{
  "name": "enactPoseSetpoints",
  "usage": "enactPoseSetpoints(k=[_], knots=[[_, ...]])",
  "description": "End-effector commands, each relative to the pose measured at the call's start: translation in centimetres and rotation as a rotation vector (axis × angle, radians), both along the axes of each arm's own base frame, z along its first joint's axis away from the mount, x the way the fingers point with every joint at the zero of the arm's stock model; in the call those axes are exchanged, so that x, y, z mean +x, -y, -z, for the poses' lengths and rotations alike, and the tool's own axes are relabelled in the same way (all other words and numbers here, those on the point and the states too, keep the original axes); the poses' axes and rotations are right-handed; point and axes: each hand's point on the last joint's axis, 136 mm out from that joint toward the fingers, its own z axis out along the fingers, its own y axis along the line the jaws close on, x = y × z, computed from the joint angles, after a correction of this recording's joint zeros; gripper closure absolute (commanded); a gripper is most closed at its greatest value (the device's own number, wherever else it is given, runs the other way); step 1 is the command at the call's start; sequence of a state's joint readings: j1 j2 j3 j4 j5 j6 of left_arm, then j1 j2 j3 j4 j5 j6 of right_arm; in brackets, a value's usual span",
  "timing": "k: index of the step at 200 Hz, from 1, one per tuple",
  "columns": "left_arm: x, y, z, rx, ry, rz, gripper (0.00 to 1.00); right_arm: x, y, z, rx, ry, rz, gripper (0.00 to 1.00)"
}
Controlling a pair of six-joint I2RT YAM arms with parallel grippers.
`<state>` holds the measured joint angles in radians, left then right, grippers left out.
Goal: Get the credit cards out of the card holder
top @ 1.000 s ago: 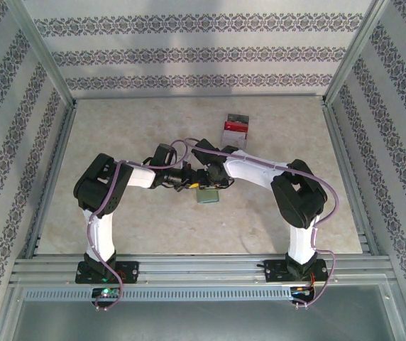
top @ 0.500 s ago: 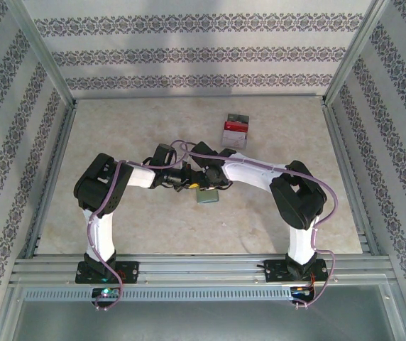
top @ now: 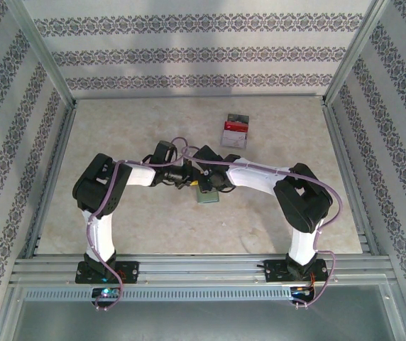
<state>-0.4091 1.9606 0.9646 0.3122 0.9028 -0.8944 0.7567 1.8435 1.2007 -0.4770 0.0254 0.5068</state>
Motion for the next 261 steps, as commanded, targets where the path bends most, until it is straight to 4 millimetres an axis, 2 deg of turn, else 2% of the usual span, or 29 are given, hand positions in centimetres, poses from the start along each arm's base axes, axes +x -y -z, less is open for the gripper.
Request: enactPoseSetpoints(k=[1,18,64,183,232,261], knots=[[1.3,-0.6,-2.8,0.004,0.06,-0.017,0.98,-0.1,-0.1,-0.9,0.019,0.017,-0.019,0.69],[1.7,-1.2,-3.1,0.005,0.068,-0.031,0.98,-0.1,0.0,-0.8,0.014,0.014,-0.018,0.69],[1.6,-1.4,-1.8,0.012,0.03,-0.017,1.0,-0.4,0.7,0.4,-0.034,-0.009,-0.01,0.69],[-0.3,-0.9,2.0,0.013,-0.066,0.032,1.0,-1.5,1.9,2.6,-0.16,-0.063,-0.023,0.7],[-1.2,-2.0,4.0,0.116,-0.096,0.045,1.0,-0.9,1.8,1.2,-0.155,-0.025,-0.013,0.83],[-1.4,-2.3,4.5,0.133,-0.105,0.047,1.0,-0.4,1.6,-0.1,-0.14,0.008,-0.01,0.97]])
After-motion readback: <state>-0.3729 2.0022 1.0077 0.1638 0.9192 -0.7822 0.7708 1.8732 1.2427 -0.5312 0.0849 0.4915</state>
